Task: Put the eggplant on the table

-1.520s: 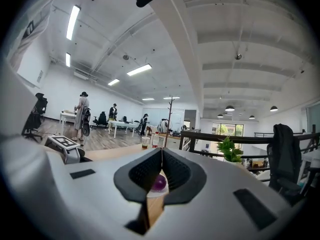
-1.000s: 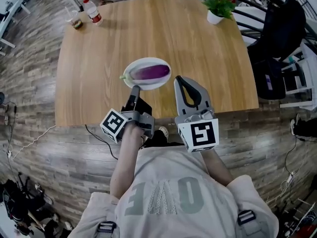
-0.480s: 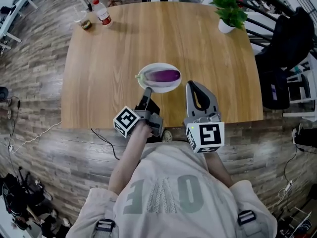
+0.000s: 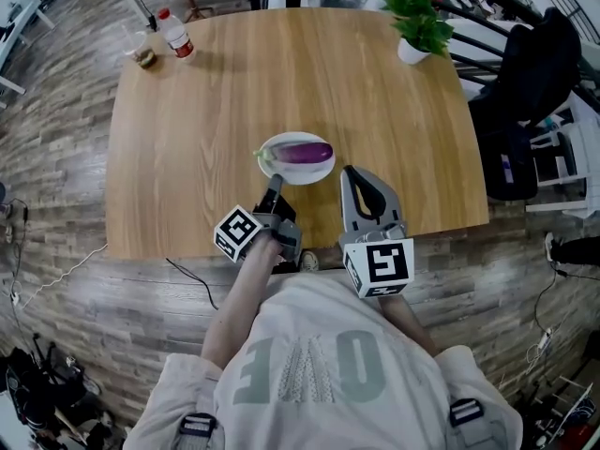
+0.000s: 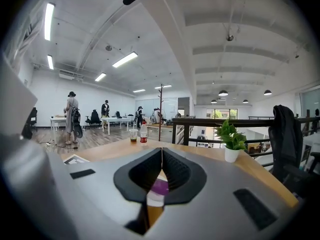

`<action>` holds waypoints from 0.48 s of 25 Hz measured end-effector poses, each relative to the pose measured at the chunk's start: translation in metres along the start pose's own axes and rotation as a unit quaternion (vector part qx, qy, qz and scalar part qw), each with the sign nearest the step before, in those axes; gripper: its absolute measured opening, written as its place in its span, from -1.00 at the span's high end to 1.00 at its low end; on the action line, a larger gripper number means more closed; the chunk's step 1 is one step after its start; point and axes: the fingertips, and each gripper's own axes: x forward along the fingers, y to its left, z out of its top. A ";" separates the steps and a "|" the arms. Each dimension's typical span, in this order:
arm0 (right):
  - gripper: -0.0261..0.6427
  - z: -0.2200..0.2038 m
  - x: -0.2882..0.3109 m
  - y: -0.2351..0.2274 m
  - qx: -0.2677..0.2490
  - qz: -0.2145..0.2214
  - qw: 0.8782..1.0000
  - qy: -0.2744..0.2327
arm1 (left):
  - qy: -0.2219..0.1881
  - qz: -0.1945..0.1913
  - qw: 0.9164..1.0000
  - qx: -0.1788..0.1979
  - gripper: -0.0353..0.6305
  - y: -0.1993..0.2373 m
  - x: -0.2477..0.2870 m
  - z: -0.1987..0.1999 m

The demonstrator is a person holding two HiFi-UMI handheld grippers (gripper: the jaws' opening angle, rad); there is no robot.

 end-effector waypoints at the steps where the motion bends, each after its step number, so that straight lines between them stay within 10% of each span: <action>1: 0.87 -0.002 0.000 -0.001 0.000 -0.002 1.000 0.002 | 0.003 0.003 1.000 -0.001 0.84 0.002 0.001 -0.001; 12: 0.87 -0.012 -0.008 -0.011 0.012 -0.030 0.999 0.015 | 0.026 0.057 0.998 -0.025 0.84 0.026 0.000 -0.011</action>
